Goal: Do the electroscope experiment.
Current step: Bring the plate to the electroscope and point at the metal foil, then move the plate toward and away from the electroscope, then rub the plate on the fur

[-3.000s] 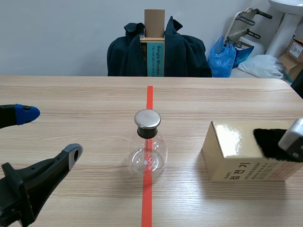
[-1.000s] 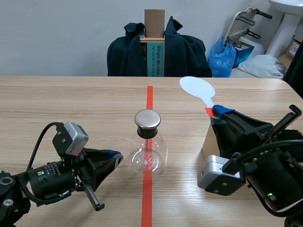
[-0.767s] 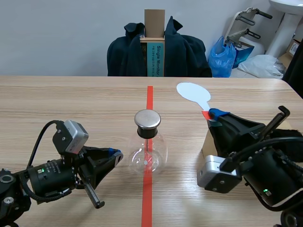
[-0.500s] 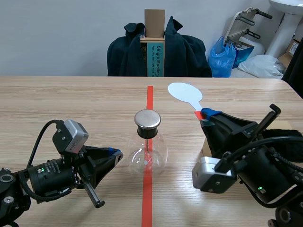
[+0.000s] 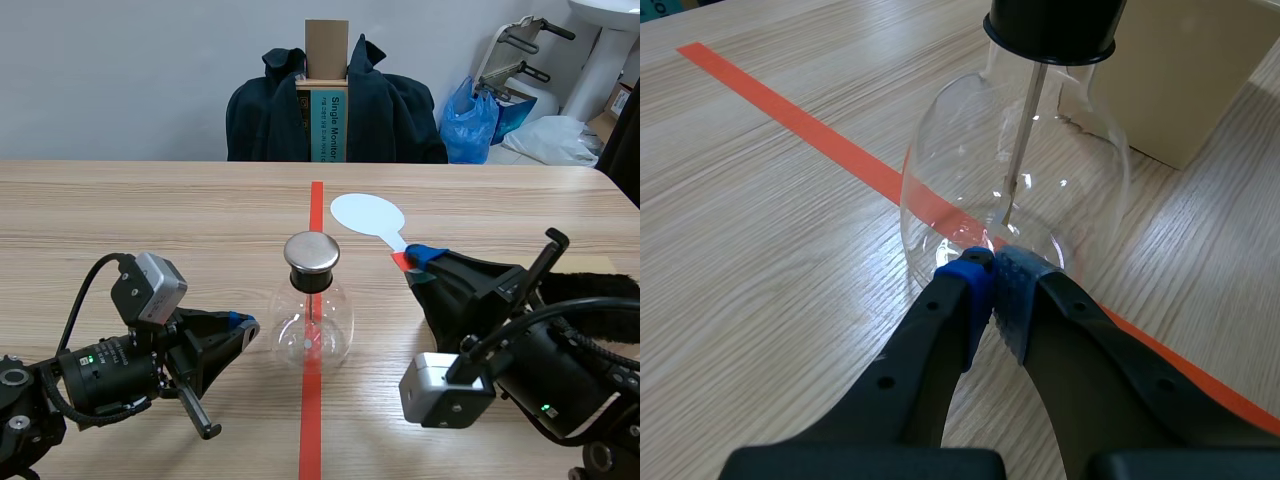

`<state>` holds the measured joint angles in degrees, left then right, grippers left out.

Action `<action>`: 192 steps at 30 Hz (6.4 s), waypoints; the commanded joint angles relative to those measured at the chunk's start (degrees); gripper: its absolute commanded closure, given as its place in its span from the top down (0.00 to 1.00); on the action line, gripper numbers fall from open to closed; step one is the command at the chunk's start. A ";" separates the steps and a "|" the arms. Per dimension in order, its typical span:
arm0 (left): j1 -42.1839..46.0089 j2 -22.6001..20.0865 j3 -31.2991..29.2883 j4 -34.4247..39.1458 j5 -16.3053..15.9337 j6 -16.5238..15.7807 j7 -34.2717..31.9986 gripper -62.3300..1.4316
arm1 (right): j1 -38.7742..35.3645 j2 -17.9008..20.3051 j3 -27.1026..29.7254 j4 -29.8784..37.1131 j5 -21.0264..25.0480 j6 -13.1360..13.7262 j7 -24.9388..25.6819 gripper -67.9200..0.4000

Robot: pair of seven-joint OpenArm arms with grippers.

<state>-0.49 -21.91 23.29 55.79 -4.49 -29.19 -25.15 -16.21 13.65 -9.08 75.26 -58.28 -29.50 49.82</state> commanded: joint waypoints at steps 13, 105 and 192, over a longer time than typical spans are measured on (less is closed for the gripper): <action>-0.48 0.31 -0.04 1.20 -0.33 -0.11 -0.74 0.07 | 0.83 0.13 0.37 1.01 -2.67 -0.76 7.67 0.02; -0.48 0.31 -0.04 1.20 -0.33 -0.09 -0.74 0.07 | 0.98 0.13 0.44 1.01 -4.33 -2.40 10.21 0.02; 33.00 -17.18 -19.52 41.51 -5.33 -0.50 -0.81 1.00 | -20.52 0.00 23.71 13.29 12.11 -3.91 -15.02 0.02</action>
<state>32.67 -39.38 4.29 97.06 -9.26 -29.65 -25.15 -37.01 13.63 14.83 87.24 -46.35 -32.67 34.46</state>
